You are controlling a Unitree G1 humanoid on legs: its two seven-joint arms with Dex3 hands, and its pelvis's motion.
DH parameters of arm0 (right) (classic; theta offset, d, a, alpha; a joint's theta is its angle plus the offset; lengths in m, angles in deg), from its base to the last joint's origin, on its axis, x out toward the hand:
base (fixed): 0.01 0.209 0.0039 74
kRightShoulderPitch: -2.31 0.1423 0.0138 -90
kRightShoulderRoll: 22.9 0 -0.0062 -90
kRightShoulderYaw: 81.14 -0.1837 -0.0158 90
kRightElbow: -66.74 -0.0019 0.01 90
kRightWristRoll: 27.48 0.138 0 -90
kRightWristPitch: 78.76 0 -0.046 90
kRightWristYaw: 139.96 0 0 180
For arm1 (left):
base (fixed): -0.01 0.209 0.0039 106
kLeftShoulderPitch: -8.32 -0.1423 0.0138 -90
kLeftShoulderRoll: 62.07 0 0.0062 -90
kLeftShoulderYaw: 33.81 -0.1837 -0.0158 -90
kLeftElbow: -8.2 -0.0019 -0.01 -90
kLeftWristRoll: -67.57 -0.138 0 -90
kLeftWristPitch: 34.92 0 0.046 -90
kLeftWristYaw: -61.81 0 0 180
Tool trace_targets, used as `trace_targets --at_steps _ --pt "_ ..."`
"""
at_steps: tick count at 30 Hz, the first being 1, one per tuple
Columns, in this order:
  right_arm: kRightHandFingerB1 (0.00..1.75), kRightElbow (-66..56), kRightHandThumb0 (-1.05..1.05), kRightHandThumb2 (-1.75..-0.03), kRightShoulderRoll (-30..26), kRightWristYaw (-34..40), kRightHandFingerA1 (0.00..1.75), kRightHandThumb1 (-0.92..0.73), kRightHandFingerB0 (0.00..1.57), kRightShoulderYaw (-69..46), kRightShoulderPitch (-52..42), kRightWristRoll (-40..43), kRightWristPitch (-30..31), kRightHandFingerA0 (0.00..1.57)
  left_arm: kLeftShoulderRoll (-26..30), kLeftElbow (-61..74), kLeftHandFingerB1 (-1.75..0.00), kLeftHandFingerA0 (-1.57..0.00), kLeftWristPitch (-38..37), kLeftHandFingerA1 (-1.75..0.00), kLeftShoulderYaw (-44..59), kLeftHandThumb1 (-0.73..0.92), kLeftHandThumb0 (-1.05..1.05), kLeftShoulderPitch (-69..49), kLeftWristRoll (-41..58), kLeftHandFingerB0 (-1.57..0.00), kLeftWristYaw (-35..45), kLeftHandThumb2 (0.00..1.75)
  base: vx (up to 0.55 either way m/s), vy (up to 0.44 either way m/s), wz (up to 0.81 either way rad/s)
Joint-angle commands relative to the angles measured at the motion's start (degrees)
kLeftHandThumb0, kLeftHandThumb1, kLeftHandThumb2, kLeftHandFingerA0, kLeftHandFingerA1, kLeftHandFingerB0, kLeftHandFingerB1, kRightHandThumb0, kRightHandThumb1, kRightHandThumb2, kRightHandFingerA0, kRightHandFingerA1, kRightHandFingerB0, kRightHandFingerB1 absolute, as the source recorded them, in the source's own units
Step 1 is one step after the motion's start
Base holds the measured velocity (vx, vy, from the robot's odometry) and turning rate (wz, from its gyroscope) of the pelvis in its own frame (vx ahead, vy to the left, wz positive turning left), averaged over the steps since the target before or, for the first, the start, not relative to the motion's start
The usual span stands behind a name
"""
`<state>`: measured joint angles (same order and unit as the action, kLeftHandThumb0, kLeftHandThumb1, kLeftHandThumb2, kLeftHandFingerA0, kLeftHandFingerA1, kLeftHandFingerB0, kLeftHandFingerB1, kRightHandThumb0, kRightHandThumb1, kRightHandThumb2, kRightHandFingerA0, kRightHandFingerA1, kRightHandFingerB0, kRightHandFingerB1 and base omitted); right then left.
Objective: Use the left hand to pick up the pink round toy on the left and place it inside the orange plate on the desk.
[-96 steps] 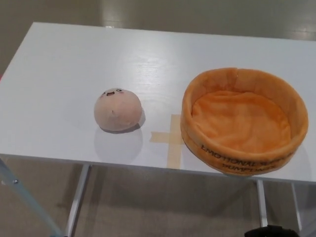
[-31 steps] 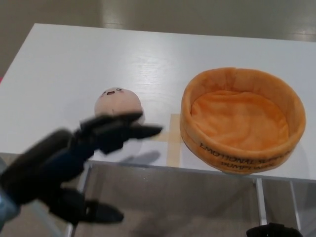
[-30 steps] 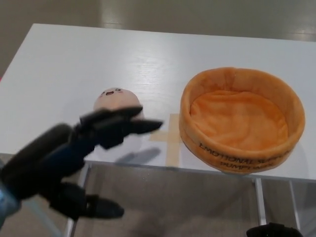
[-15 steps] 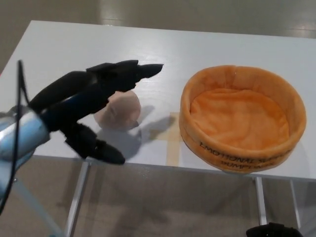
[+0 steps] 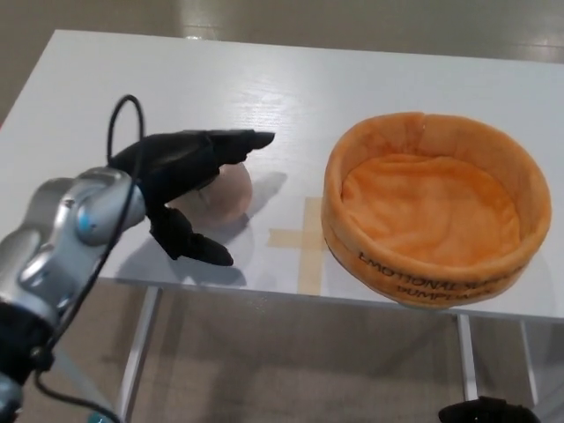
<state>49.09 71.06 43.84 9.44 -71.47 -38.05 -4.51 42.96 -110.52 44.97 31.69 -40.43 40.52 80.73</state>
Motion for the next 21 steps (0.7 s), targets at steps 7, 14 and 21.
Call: trace_targets --at_steps 7,14,21 --pt "0.79 0.3 -0.13 -0.61 0.3 -0.1 0.91 -0.57 0.62 0.0 -0.5 0.2 -0.1 0.67 -4.0 -14.1 -0.13 0.0 -2.1 0.0 -3.0 0.4 -0.61 5.1 -6.9 0.0 -8.4 0.76 0.0 0.0 0.0" --pt "0.78 0.3 -0.12 -0.6 0.3 0.0 0.93 -0.57 0.62 -0.1 -0.3 0.3 0.1 0.68 -4.5 -16.7 -0.18 0.0 -4.3 0.0 -2.4 0.4 -0.63 5.6 -7.5 -0.03 -12.1 0.76 0.0 0.0 0.0" --pt "0.79 0.4 -0.13 -0.61 0.5 -0.1 0.93 -0.56 0.62 -0.5 -0.3 0.7 0.1 0.69 -4.8 -17.7 -0.24 0.0 -5.4 -0.06 -2.2 0.38 -0.59 5.1 -8.2 -0.1 -14.8 0.75 0.0 0.0 0.0"
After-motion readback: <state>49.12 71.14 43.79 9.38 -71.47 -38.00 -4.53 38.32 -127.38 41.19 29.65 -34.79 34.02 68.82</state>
